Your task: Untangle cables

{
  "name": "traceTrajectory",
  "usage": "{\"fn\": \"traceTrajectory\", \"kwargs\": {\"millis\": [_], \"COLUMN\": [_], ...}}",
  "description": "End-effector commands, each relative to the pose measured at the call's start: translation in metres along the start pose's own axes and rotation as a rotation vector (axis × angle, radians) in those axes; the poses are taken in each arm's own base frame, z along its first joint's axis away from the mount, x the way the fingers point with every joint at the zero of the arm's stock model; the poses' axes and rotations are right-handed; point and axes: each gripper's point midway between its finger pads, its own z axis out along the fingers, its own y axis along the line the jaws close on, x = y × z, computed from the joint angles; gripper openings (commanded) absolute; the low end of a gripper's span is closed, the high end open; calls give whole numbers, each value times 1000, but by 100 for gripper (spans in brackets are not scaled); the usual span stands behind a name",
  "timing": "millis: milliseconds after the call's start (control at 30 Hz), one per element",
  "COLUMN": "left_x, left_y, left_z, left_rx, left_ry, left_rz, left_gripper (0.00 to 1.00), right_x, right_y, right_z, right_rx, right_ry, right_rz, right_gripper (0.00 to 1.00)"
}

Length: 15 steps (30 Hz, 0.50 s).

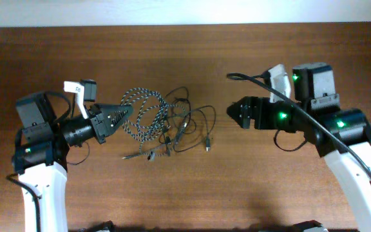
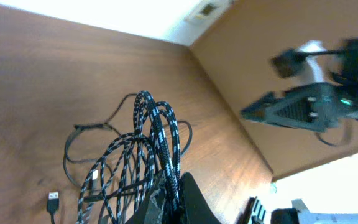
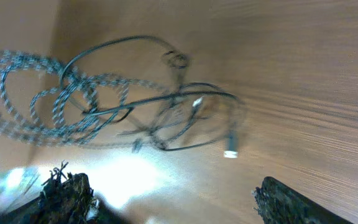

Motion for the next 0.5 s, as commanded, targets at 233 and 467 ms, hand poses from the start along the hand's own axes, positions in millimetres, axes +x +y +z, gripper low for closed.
{"fn": "traceTrajectory", "kwargs": {"millis": [233, 467], "left_x": [-4, -4], "left_y": [-18, -32], "left_z": [-2, -4], "left_rx": [100, 178], "left_ry": [-20, -34], "left_rz": [88, 163], "left_gripper": [0, 0], "right_x": [40, -6], "right_y": [98, 96], "right_z": [55, 77], "right_rx": [-398, -296], "right_ry": [143, -54], "right_rz": [-573, -787], "right_gripper": [86, 78]}}
